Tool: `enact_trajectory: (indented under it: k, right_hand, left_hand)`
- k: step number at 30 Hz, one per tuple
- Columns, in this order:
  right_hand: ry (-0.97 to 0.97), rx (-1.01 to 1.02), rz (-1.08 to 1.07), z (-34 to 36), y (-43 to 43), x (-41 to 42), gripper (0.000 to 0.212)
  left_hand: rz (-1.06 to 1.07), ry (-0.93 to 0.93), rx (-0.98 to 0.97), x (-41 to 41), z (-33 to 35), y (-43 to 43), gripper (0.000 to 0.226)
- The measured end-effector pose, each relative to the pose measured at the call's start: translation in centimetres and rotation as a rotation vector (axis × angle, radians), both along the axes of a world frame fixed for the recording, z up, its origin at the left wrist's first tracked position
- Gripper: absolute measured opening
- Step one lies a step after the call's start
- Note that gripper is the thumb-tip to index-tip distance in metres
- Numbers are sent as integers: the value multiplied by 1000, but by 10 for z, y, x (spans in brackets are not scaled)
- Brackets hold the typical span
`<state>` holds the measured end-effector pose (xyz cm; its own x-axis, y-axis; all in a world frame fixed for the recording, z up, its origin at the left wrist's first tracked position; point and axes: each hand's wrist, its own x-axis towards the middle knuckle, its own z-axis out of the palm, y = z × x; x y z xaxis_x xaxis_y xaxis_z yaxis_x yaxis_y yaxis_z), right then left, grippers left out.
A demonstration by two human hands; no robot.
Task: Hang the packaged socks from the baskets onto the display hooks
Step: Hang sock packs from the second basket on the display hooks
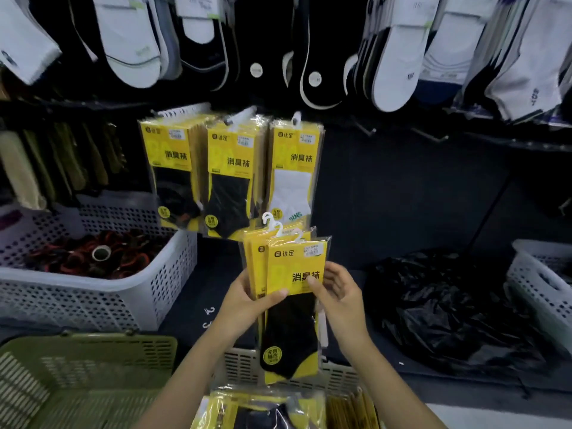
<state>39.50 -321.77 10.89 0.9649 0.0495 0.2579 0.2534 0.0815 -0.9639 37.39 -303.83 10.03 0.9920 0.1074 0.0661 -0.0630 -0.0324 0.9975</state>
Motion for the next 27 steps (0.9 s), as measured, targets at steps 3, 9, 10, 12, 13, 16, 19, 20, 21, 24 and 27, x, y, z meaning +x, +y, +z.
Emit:
enact_trajectory:
  k: [3,9,10,12,13,16,19,20,21,24,27]
  right_hand:
    - [8,58,35,15,9,5,26]
    - [57,70,103,37,13,23,24]
    - [46,66,97,38,13,26,22]
    - [29,73,77,43,13,34,18]
    - [29,88,62,47,13,39,17]
    - [-3,106,17,67,13,61,13]
    - [-75,50,-8,91,15,83,7]
    - [-92,32,-18,99,17,90,5]
    - [-108,20,-29,105,19,98,4]
    - [-156,-3,-63,124,28,119,4]
    - [-188,-31,-67,134,40,136,6]
  left_hand:
    - [53,-6,6,4,13,6,56]
    - [39,7,17,12,42,19,37]
    - [39,12,29,14,46,23,38]
    - [73,4,31,19,54,33,35]
    - [104,-8,22,22,59,38,34]
    - [243,-54,-35,33,75,56,40]
    - [343,-70,-77,40,94,76,52]
    - [364,-73,-70,43,100,82,49]
    - [382,-81,-65,45,105,87,44]
    - [413,-112,-53,52,117,97,36]
    - [427,-107,-37,58,120,105,47]
